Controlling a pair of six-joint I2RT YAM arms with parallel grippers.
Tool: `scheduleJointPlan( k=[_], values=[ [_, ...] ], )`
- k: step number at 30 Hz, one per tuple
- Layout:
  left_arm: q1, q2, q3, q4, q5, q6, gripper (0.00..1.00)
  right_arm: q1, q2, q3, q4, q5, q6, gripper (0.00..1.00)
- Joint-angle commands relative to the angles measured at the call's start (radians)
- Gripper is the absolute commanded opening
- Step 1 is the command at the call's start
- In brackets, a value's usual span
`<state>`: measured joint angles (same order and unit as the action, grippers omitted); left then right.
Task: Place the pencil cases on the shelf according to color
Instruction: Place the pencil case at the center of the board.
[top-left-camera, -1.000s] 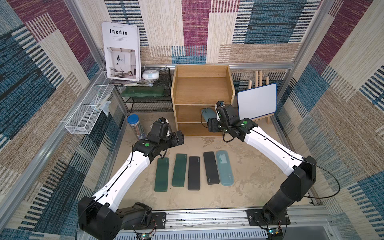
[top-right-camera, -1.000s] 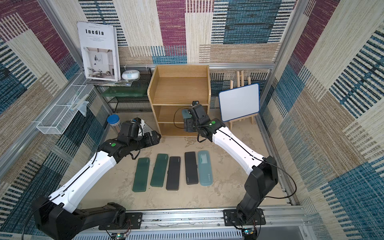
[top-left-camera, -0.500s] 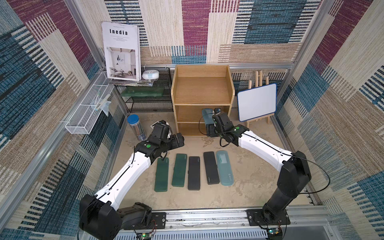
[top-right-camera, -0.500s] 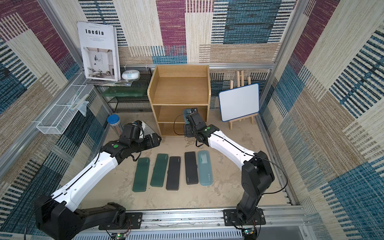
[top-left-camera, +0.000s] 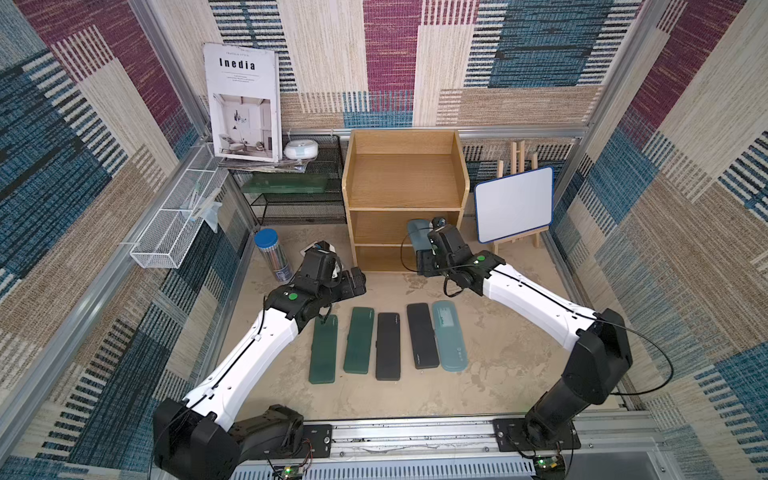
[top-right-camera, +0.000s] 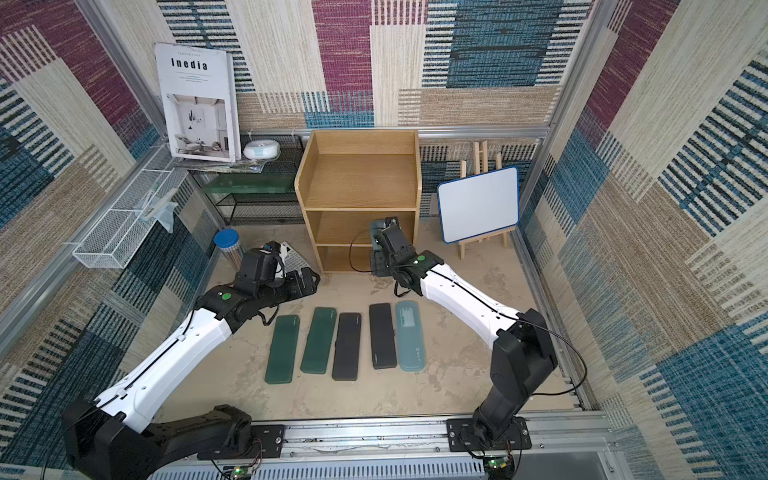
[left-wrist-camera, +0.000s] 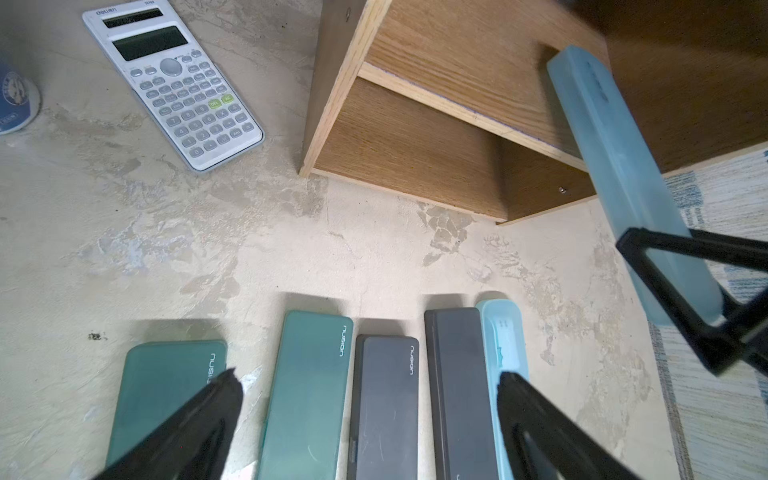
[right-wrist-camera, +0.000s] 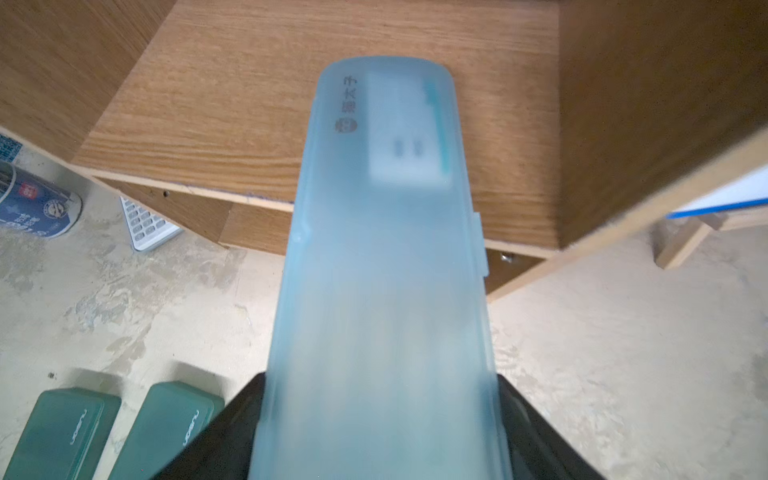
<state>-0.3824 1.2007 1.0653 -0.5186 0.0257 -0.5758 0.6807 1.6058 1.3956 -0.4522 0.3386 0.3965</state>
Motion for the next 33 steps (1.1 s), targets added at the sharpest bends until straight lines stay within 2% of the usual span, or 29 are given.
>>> scheduleJointPlan(
  k=[1, 9, 20, 25, 33],
  values=[
    [0.0, -0.025, -0.016, -0.003, -0.003, -0.005, 1.0, 0.006, -0.078, -0.077, -0.028, -0.002, 0.002, 0.62],
    [0.001, -0.109, -0.072, 0.009, 0.001, -0.047, 1.0, 0.008, -0.3, -0.349, -0.021, 0.011, 0.045, 0.62],
    [-0.002, -0.152, -0.102, 0.029, 0.034, -0.074, 1.0, 0.01, -0.502, -0.582, -0.094, 0.068, 0.189, 0.63],
    [-0.004, -0.151, -0.108, 0.043, 0.043, -0.077, 1.0, 0.01, -0.511, -0.636, -0.104, 0.108, 0.258, 0.64],
    [-0.013, -0.118, -0.117, 0.068, 0.077, -0.082, 1.0, 0.008, -0.398, -0.669, -0.149, 0.224, 0.406, 0.68]
  ],
)
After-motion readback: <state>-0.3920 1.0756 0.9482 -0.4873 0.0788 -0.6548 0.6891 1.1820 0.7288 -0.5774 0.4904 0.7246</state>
